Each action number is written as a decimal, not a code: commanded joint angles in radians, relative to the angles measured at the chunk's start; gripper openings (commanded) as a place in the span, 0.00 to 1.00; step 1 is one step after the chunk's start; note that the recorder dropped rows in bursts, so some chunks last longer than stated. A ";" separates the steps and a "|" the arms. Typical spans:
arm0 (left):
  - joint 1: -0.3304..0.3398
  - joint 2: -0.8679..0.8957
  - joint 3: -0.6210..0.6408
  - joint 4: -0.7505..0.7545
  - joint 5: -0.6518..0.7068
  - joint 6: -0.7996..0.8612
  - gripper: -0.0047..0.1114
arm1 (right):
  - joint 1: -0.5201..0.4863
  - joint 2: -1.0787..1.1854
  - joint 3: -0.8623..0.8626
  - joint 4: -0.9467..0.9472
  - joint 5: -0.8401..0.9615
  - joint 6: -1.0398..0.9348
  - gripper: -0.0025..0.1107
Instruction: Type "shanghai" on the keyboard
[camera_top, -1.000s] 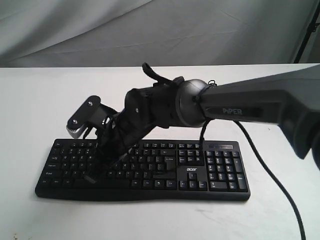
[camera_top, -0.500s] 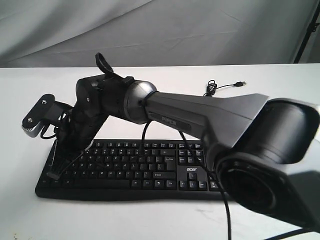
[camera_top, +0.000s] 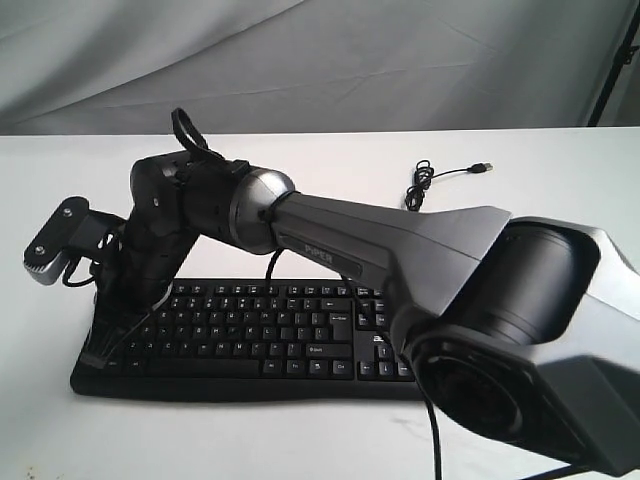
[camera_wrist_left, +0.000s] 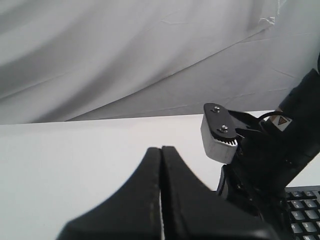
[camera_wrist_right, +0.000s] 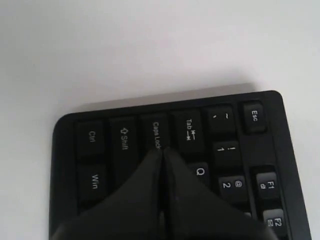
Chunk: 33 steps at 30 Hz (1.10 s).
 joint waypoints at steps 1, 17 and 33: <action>-0.006 -0.002 0.002 -0.002 -0.005 -0.003 0.04 | 0.001 0.007 -0.006 0.007 -0.001 -0.003 0.02; -0.006 -0.002 0.002 -0.002 -0.005 -0.003 0.04 | 0.001 0.023 -0.006 0.012 0.011 0.005 0.02; -0.006 -0.002 0.002 -0.002 -0.005 -0.003 0.04 | 0.001 -0.052 -0.006 -0.077 0.052 0.024 0.02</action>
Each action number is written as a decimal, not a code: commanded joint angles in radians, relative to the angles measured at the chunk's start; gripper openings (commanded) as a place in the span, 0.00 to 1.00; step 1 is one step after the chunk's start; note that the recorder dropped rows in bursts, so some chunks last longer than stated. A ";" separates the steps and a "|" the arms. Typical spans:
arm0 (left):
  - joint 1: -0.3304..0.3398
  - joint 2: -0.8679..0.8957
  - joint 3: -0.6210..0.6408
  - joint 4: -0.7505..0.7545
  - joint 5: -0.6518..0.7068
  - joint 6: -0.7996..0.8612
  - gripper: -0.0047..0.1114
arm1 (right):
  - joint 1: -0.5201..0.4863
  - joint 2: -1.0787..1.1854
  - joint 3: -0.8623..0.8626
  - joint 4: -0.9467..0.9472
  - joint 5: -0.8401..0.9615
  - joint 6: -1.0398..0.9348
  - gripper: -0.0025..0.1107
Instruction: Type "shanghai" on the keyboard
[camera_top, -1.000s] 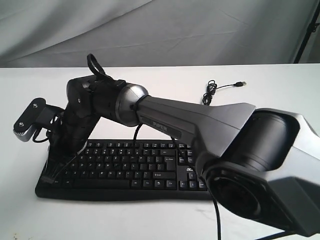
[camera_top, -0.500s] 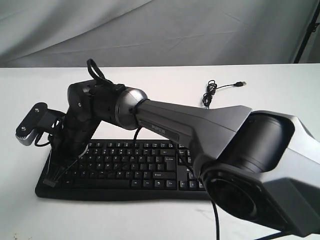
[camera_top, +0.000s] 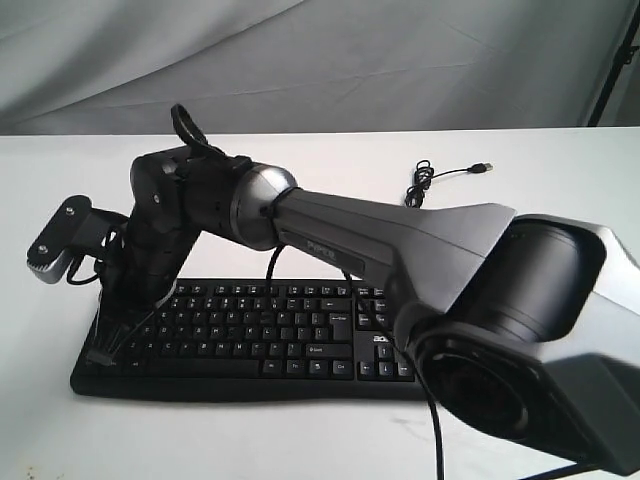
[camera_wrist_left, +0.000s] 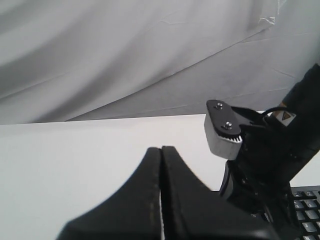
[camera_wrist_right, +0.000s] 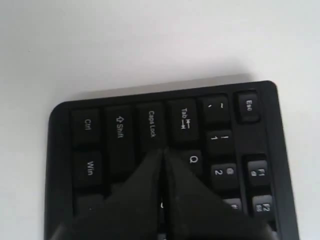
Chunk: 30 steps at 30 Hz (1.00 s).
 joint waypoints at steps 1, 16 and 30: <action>-0.006 -0.002 0.002 -0.002 -0.005 -0.003 0.04 | 0.001 -0.045 -0.006 -0.058 0.038 0.029 0.02; -0.006 -0.002 0.002 -0.002 -0.005 -0.003 0.04 | -0.033 -0.327 0.492 -0.107 -0.157 0.129 0.02; -0.006 -0.002 0.002 -0.002 -0.005 -0.003 0.04 | -0.047 -0.376 0.762 0.110 -0.403 0.039 0.02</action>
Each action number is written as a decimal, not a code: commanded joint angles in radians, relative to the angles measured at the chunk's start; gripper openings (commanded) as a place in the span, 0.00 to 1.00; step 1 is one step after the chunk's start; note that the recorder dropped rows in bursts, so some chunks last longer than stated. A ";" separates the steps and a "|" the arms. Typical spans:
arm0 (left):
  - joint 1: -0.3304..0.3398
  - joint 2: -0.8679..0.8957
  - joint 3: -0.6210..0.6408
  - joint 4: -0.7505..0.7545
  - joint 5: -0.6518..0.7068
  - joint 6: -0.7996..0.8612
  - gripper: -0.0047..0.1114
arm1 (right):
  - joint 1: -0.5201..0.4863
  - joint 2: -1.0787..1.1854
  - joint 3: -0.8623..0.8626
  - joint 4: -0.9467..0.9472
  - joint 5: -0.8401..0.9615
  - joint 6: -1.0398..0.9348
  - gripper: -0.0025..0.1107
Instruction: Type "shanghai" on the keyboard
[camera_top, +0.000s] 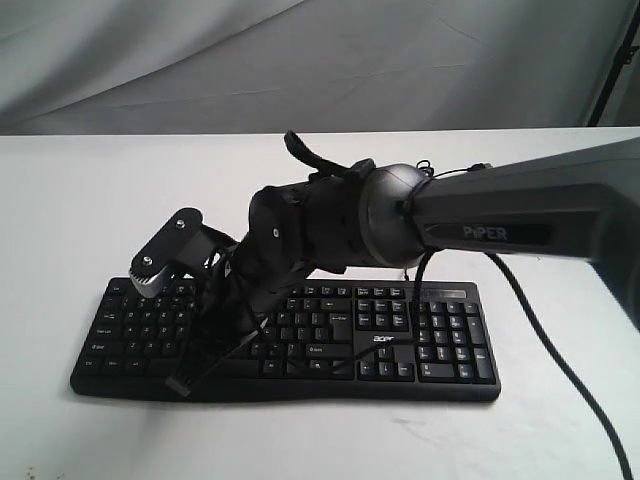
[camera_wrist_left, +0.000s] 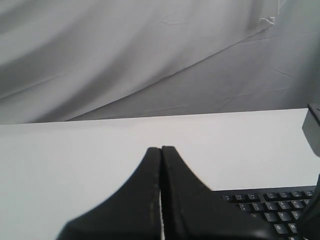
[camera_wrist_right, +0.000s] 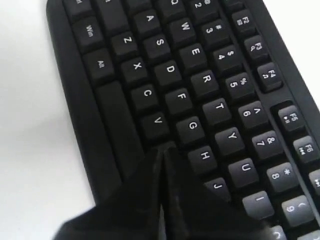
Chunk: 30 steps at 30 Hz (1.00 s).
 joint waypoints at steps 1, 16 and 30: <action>-0.006 -0.002 0.002 -0.002 -0.005 -0.003 0.04 | -0.003 0.011 0.005 0.021 -0.012 -0.019 0.02; -0.006 -0.002 0.002 -0.002 -0.005 -0.003 0.04 | -0.004 0.011 0.005 -0.075 0.002 0.060 0.02; -0.006 -0.002 0.002 -0.002 -0.005 -0.003 0.04 | -0.014 0.011 0.005 -0.105 -0.007 0.080 0.02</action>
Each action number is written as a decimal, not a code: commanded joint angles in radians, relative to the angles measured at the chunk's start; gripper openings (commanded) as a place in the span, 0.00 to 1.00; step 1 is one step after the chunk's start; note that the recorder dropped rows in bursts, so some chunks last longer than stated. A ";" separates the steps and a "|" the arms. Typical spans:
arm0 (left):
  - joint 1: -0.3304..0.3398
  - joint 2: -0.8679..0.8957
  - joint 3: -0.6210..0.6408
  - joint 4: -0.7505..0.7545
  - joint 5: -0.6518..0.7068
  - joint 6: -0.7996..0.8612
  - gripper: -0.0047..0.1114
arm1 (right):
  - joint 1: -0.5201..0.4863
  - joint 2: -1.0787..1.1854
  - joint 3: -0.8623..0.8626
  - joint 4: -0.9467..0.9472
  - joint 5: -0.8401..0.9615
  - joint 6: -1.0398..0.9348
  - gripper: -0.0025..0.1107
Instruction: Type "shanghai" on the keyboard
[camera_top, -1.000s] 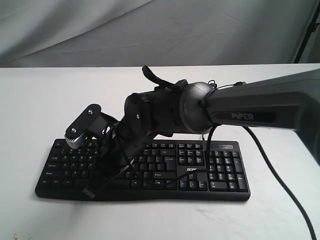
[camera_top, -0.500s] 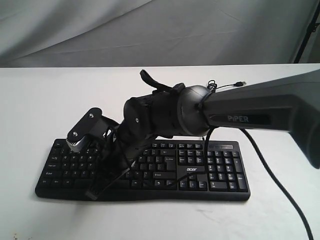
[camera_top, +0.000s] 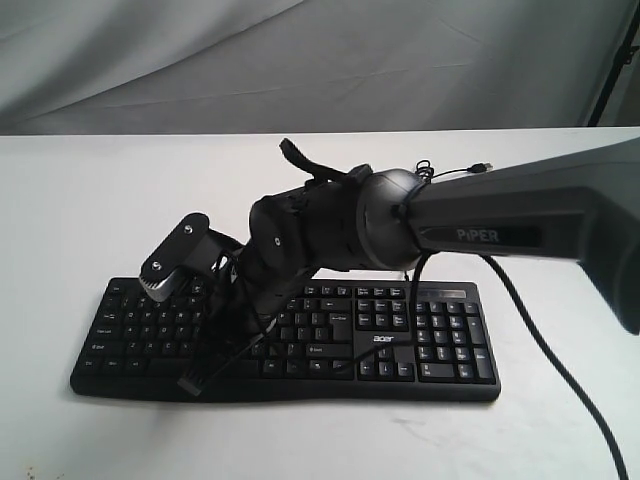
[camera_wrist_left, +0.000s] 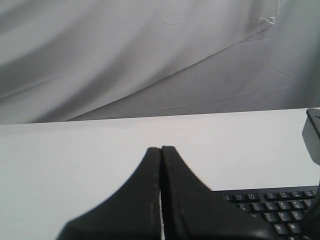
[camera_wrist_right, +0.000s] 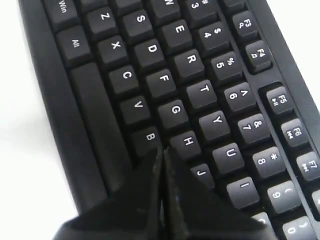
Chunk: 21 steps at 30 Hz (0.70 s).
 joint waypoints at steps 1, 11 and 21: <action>-0.006 -0.002 0.002 -0.002 -0.005 -0.003 0.04 | -0.008 -0.002 0.004 -0.011 -0.006 0.003 0.02; -0.006 -0.002 0.002 -0.002 -0.005 -0.003 0.04 | -0.008 0.028 0.004 -0.005 -0.006 0.003 0.02; -0.006 -0.002 0.002 -0.002 -0.005 -0.003 0.04 | -0.008 0.017 0.004 -0.003 -0.025 -0.001 0.02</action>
